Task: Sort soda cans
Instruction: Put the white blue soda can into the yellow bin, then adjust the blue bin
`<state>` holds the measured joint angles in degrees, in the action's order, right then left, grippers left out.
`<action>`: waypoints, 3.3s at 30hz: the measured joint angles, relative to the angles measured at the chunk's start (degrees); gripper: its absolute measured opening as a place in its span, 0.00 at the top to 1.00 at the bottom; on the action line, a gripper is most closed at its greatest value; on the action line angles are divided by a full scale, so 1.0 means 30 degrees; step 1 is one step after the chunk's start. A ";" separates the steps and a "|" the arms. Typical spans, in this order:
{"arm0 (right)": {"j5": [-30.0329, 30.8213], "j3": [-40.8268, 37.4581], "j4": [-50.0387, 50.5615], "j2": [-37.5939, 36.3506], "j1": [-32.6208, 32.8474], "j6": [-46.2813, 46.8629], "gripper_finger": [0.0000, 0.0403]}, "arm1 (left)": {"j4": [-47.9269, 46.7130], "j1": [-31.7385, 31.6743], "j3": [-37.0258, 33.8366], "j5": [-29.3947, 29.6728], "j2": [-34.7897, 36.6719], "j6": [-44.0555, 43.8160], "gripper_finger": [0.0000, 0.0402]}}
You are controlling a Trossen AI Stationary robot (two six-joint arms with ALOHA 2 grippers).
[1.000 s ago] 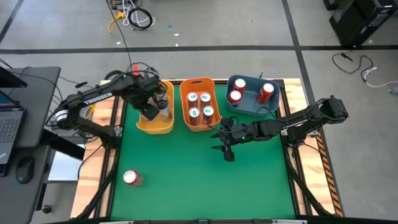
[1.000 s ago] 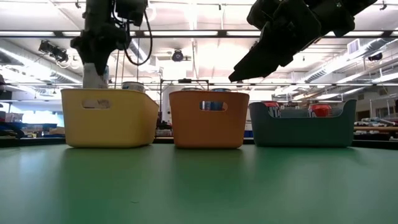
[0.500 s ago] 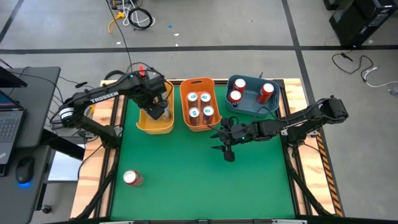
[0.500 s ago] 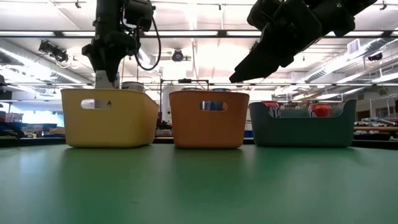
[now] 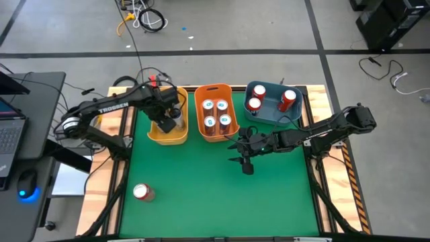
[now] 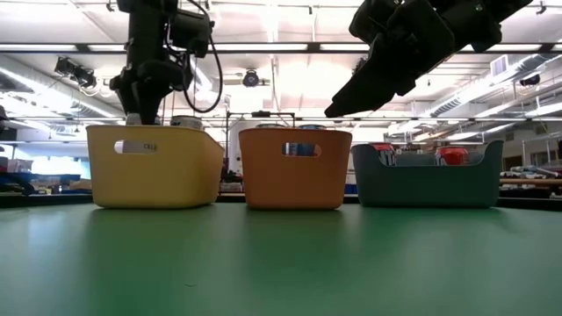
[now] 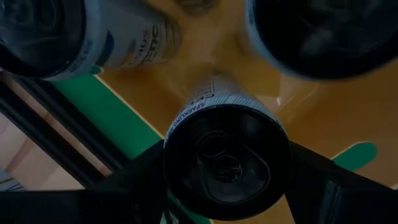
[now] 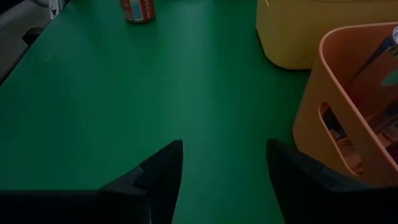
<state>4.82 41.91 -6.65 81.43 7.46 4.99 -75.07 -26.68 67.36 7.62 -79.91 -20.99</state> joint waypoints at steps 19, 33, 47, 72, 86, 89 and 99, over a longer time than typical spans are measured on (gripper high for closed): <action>0.0007 0.0000 -0.0464 0.0000 0.0000 -0.0161 0.46 | -0.1982 0.0066 0.0443 0.0760 -0.0151 0.0214 0.02; 0.0302 0.3386 0.4164 -0.0007 -0.0036 -0.1216 0.46 | -0.3764 0.1468 0.2066 0.2012 0.0039 0.0284 0.02; 0.6336 0.8692 2.3490 -0.0036 -0.0630 0.2836 0.46 | -0.4815 0.5421 0.6545 0.3389 0.1578 -0.0618 0.02; 0.5075 0.7390 3.2216 -0.0036 -0.7936 -0.2745 0.55 | 0.5538 1.0433 0.0850 0.2704 0.9009 0.3939 0.02; 0.5166 0.4495 3.1126 -0.0036 -0.9460 -0.4208 0.78 | 0.6842 1.0433 -0.1349 0.2774 0.9161 0.4495 0.02; 0.4863 0.4490 3.0561 -0.0029 -0.9457 -0.4454 0.94 | 0.7121 1.0433 -0.1356 0.2938 0.9153 0.4473 0.02; 0.1561 0.4573 2.8987 -0.0015 -0.9035 -0.4237 0.99 | 0.7207 1.0433 -0.1356 0.2958 0.9161 0.4461 0.02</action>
<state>9.50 55.63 80.31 81.38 -19.64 -7.72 -53.45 4.62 63.29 16.49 -52.42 -7.61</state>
